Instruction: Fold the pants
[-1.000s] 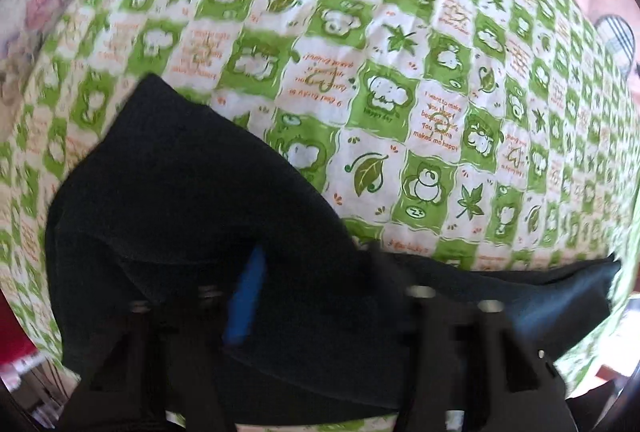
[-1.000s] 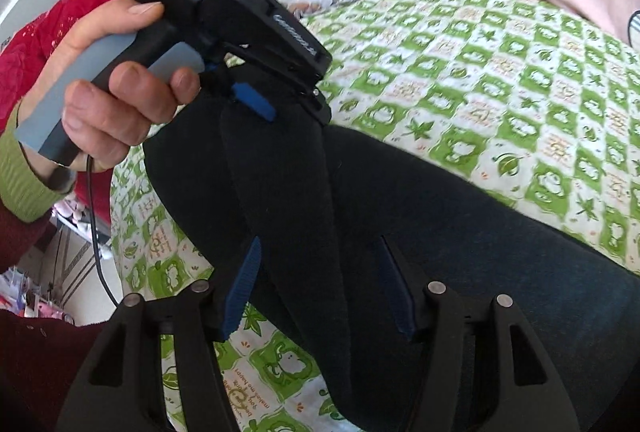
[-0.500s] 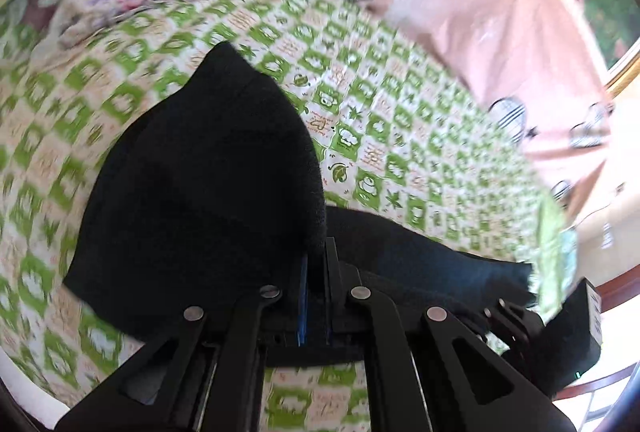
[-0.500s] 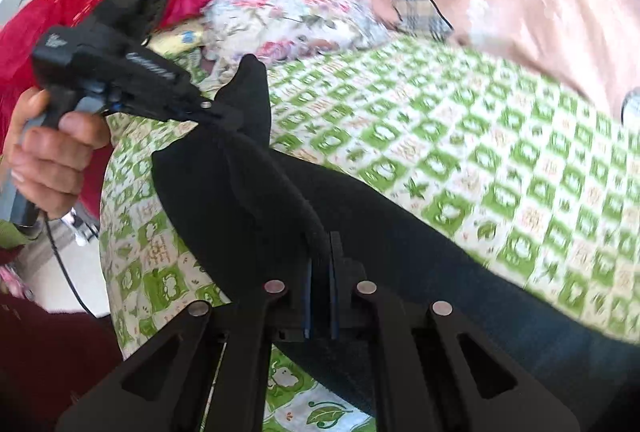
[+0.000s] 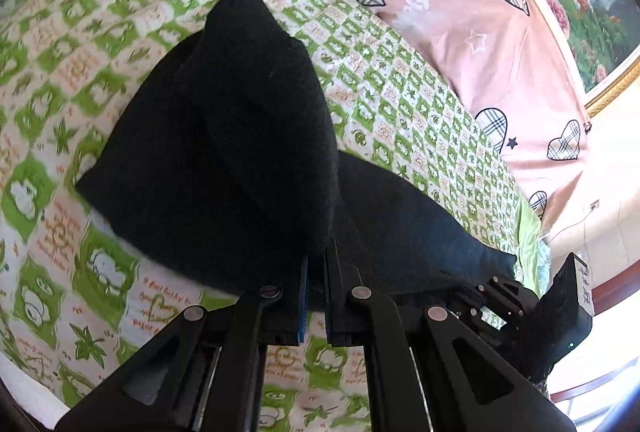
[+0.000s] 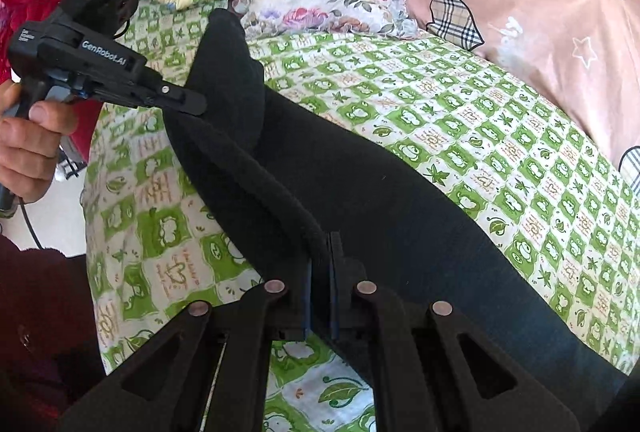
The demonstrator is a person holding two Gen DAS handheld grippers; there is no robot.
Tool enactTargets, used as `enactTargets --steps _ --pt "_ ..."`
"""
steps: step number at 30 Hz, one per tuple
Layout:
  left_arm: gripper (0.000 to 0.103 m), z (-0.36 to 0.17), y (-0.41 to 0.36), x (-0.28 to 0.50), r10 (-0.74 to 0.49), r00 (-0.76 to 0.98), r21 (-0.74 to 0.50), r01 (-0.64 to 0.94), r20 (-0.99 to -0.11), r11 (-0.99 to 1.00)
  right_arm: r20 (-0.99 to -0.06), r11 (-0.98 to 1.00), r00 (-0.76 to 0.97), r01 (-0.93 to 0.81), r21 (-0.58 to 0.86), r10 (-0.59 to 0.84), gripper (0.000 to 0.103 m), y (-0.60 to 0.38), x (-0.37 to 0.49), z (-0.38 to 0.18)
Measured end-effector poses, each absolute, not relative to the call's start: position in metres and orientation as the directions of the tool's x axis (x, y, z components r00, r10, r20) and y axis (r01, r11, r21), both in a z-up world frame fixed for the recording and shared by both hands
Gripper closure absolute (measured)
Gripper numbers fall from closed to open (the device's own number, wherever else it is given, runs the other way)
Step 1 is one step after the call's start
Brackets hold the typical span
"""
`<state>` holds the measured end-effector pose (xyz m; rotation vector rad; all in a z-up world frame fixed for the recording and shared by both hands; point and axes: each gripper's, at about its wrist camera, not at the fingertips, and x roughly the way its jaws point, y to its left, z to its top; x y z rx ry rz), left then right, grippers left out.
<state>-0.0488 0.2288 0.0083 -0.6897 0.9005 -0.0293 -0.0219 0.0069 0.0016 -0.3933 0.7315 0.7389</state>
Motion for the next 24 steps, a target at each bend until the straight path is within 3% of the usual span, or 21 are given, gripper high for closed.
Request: enactTargets --steps 8,19,24 --pt "0.097 -0.006 0.243 -0.064 -0.298 0.631 -0.562 -0.268 -0.716 0.783 -0.75 0.69 0.481 -0.723 -0.046 0.454 0.094 0.01 -0.018 -0.004" --pt "0.097 -0.016 0.261 -0.058 -0.234 0.655 -0.535 -0.304 -0.718 0.788 -0.735 0.698 0.566 -0.693 -0.179 0.374 0.094 0.027 -0.015 -0.011" --pt "0.095 -0.022 0.269 -0.067 -0.26 0.64 -0.552 -0.31 -0.723 0.774 -0.76 0.716 0.502 -0.694 -0.07 0.412 0.085 0.018 -0.014 -0.012"
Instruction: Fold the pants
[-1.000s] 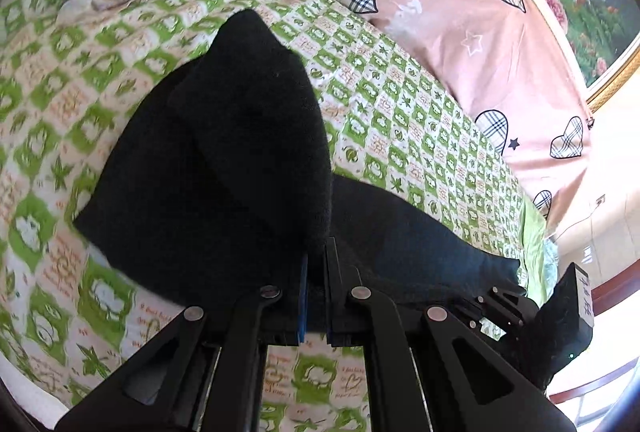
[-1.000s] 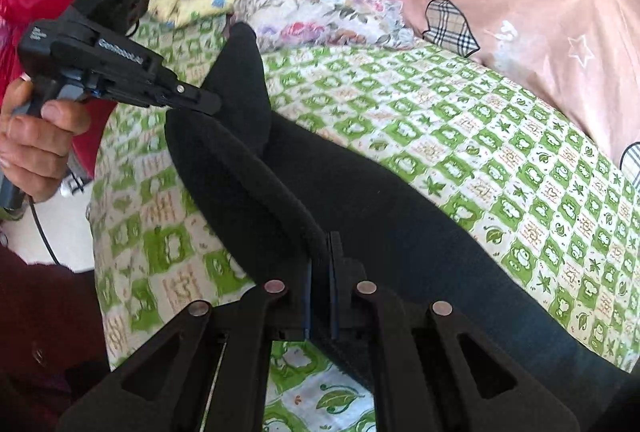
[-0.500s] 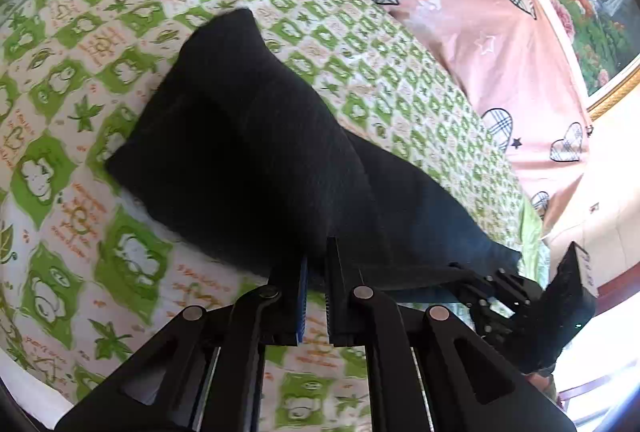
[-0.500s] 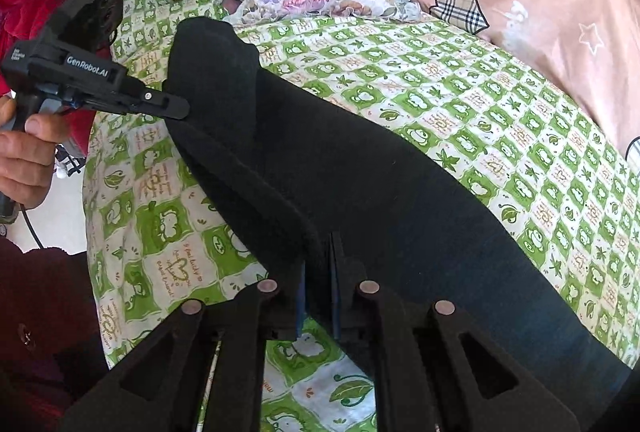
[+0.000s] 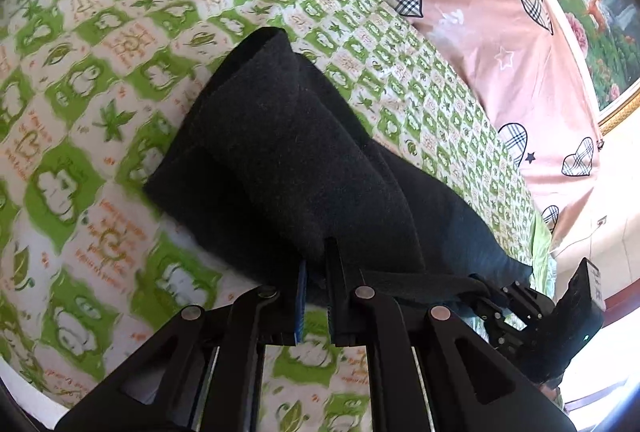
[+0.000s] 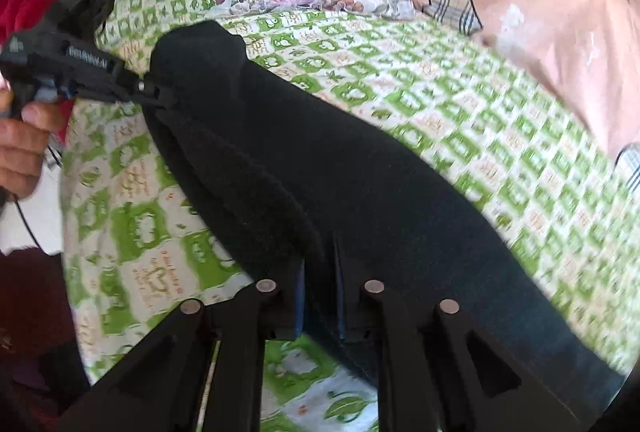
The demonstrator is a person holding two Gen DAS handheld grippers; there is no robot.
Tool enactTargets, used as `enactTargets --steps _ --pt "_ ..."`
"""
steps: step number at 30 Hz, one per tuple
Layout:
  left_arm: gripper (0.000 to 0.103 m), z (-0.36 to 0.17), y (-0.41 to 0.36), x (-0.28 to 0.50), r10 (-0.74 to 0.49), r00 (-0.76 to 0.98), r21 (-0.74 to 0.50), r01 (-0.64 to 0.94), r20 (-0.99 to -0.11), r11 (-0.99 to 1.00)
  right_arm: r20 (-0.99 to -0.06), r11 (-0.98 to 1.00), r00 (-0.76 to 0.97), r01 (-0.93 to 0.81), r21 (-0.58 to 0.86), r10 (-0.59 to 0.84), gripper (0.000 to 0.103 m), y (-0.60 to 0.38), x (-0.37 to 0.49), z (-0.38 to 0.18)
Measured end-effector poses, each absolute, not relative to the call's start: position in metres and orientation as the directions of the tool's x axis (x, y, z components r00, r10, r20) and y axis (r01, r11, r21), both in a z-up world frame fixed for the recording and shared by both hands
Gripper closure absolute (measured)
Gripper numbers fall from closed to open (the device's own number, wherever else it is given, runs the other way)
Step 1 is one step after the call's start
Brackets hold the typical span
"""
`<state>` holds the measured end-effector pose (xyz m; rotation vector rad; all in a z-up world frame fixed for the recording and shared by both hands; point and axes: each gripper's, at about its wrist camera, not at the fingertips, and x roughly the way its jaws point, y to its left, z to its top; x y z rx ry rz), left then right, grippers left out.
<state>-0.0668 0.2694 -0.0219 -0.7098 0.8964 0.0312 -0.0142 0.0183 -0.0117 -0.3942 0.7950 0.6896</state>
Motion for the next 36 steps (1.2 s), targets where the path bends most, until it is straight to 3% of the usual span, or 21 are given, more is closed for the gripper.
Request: enactTargets --steps 4,6,10,14,25,36 --pt "0.091 -0.016 0.275 -0.081 -0.232 0.629 -0.525 -0.331 -0.742 0.784 -0.778 0.715 0.483 -0.696 -0.064 0.401 0.063 0.012 -0.025 -0.01" --pt "0.089 -0.011 0.277 -0.086 -0.211 0.626 -0.505 -0.339 -0.751 0.794 -0.786 0.71 0.469 -0.702 -0.054 0.404 0.062 0.009 -0.031 -0.009" --pt "0.055 -0.004 0.284 -0.097 -0.165 0.615 -0.468 -0.371 -0.771 0.802 -0.784 0.708 0.447 -0.706 -0.013 0.431 0.062 0.005 -0.037 0.0" --pt "0.039 -0.008 0.298 -0.101 -0.186 0.593 -0.496 -0.416 -0.784 0.762 -0.76 0.71 0.441 -0.704 0.037 0.477 0.062 0.007 -0.034 0.015" --pt "0.028 -0.024 0.319 -0.076 -0.265 0.541 -0.565 -0.517 -0.798 0.643 -0.742 0.787 0.481 -0.609 0.101 0.468 0.062 0.019 0.043 0.039" --pt "0.028 -0.027 0.309 -0.057 -0.197 0.528 -0.501 -0.527 -0.826 0.687 -0.862 0.782 0.297 -0.602 0.165 0.411 0.062 0.044 0.134 -0.001"
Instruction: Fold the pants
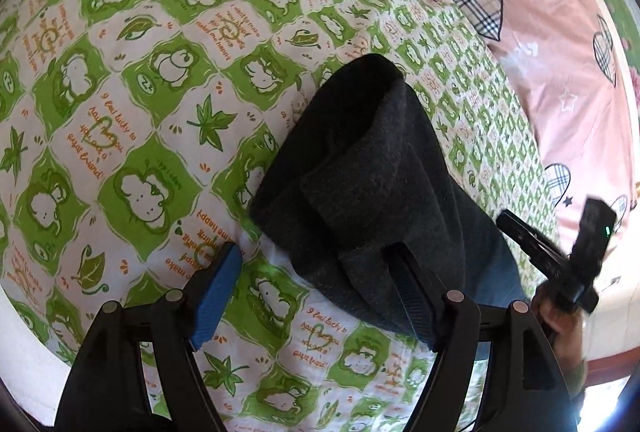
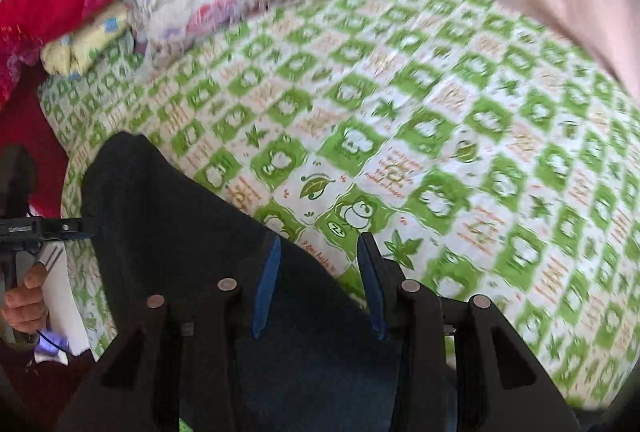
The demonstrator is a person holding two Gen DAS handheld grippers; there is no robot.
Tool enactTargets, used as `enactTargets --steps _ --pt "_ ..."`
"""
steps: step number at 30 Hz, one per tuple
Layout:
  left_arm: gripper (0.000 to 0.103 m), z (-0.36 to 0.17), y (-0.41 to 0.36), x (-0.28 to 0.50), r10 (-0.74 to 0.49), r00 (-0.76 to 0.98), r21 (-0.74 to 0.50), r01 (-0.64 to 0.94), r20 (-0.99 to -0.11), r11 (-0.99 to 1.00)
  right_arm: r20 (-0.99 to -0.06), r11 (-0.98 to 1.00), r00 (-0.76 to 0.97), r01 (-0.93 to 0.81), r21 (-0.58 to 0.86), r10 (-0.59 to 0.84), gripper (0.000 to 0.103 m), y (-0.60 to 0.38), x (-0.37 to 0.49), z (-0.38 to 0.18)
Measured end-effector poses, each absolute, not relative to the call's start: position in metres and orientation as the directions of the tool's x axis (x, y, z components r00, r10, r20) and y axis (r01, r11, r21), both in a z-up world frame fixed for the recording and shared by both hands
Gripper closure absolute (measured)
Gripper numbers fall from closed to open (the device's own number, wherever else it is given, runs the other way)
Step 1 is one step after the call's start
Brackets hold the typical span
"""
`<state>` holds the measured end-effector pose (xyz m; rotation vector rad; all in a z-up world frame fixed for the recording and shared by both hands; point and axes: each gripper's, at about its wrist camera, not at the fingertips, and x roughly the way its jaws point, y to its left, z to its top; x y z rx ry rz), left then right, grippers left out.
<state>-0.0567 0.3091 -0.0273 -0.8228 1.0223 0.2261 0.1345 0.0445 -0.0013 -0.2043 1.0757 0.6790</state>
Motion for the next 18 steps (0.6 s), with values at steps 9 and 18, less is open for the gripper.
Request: enactTargets --steps 9,18 --pt "0.053 -0.029 0.305 -0.046 -0.119 0.517 -0.42 -0.518 -0.848 0.745 -0.915 0.648 0.208 -0.759 0.073 0.346 0.092 0.072 0.119 -0.014" --pt "0.085 -0.013 0.305 -0.061 -0.21 0.633 -0.533 -0.377 -0.746 0.757 -0.82 0.641 0.413 -0.764 -0.076 0.395 0.096 0.061 0.08 0.056"
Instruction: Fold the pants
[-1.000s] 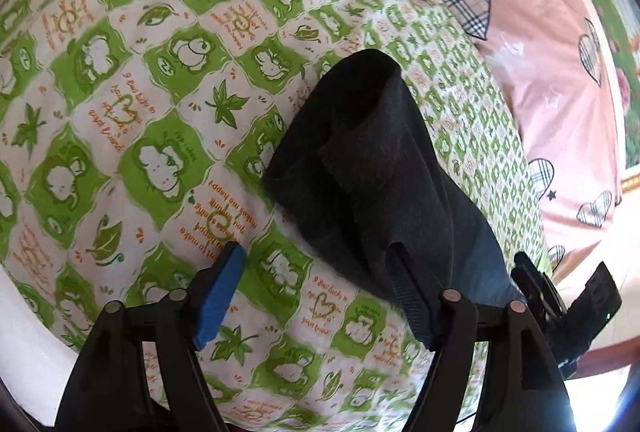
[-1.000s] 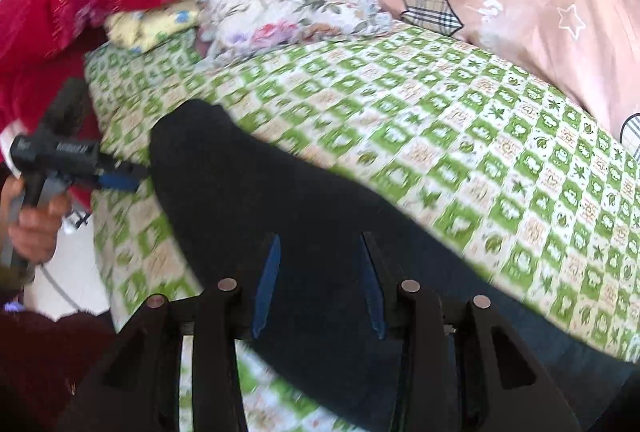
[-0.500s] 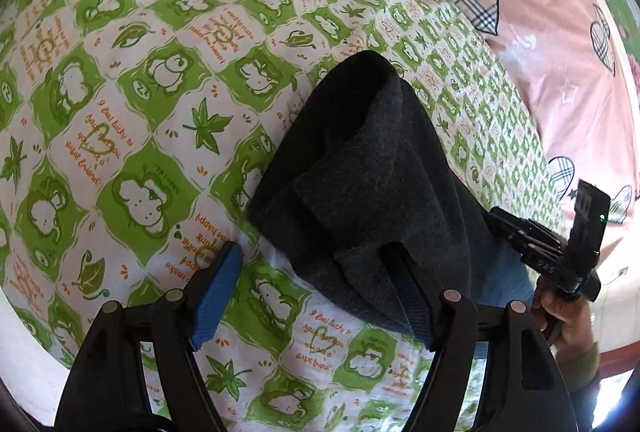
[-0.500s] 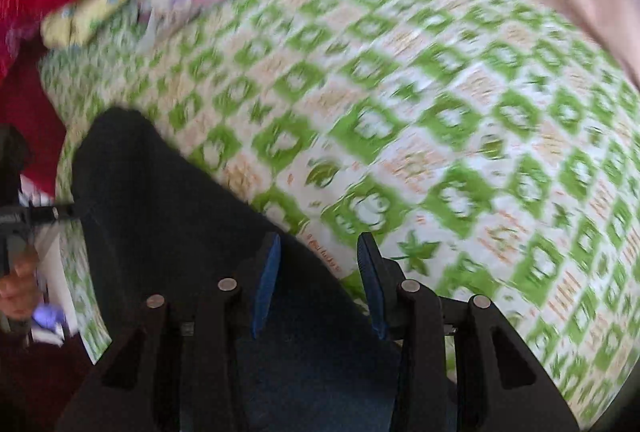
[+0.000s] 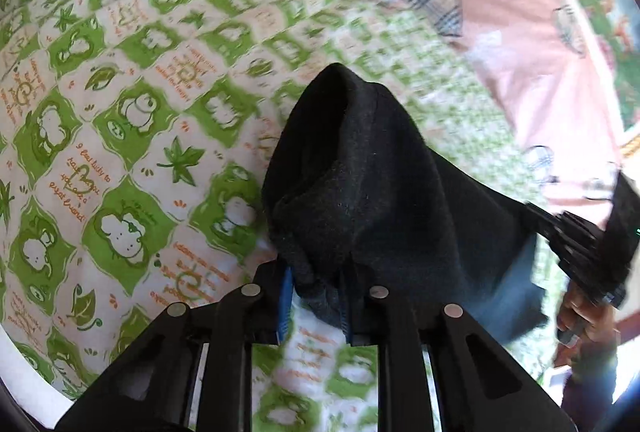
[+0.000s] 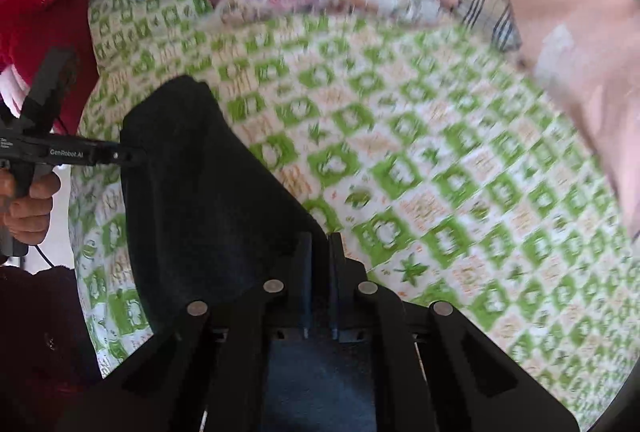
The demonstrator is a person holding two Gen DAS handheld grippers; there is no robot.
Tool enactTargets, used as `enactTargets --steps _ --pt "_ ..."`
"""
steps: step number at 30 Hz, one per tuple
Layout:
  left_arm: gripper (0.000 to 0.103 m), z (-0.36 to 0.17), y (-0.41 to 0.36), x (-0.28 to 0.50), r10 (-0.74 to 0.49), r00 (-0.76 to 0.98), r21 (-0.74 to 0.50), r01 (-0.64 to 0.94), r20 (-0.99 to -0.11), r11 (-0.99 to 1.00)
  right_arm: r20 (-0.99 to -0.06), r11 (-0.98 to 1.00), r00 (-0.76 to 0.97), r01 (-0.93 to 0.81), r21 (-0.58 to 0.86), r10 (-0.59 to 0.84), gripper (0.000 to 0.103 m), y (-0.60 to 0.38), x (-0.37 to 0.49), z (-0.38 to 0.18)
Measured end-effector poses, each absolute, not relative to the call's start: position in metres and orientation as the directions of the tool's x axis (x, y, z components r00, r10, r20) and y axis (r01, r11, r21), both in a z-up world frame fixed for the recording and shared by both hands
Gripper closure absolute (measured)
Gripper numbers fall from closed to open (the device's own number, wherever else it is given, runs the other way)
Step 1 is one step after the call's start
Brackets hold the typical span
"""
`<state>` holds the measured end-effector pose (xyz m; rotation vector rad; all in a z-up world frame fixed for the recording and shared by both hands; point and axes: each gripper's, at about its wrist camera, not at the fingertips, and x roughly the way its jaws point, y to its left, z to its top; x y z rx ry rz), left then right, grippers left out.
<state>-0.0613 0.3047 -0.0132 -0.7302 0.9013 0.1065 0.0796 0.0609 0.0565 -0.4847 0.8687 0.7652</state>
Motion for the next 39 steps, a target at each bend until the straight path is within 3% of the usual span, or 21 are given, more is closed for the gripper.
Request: enactTargets --steps 9,18,21,24,25,26,28,30,32,39 --pt "0.086 0.045 0.285 -0.107 -0.232 0.777 -0.546 -0.166 -0.586 0.821 -0.771 0.706 0.535 -0.689 -0.162 0.346 0.098 0.088 0.102 0.026" --pt "0.086 0.013 0.288 -0.09 -0.06 0.736 -0.337 -0.235 -0.674 0.912 -0.754 0.773 0.575 -0.618 -0.147 0.317 0.098 0.108 0.123 -0.017" --pt "0.084 -0.008 0.293 -0.081 -0.021 0.694 -0.272 -0.253 -0.719 0.929 -0.757 0.819 0.581 -0.564 -0.108 0.3 0.103 0.101 0.134 -0.023" --pt "0.076 -0.012 0.297 -0.084 -0.02 0.678 -0.25 -0.243 -0.735 0.937 -0.761 0.846 0.561 -0.532 -0.029 0.327 0.103 0.087 0.137 -0.016" --pt "0.069 -0.009 0.297 -0.086 -0.008 0.679 -0.235 -0.243 -0.734 0.941 -0.761 0.851 0.558 -0.525 -0.014 0.331 0.102 0.082 0.135 -0.012" --pt "0.063 -0.005 0.298 -0.09 0.012 0.678 -0.214 -0.248 -0.735 0.945 -0.759 0.858 0.56 -0.514 -0.003 0.333 0.1 0.076 0.131 -0.006" --pt "0.062 0.008 0.3 -0.099 0.056 0.693 -0.176 -0.26 -0.719 0.949 -0.744 0.867 0.57 -0.497 0.025 0.348 0.096 0.059 0.12 0.008" --pt "0.061 0.022 0.305 -0.108 0.082 0.714 -0.158 -0.263 -0.696 0.952 -0.724 0.882 0.585 -0.466 0.07 0.366 0.083 0.034 0.105 0.022" --pt "0.06 0.034 0.308 -0.112 0.075 0.727 -0.169 -0.257 -0.683 0.951 -0.704 0.899 0.605 -0.425 0.109 0.372 0.056 0.009 0.089 0.031" --pt "0.053 0.064 0.279 -0.081 -0.044 0.743 -0.202 -0.124 -0.668 0.972 -0.663 0.945 0.675 -0.259 0.198 0.324 0.055 -0.074 0.021 0.038"
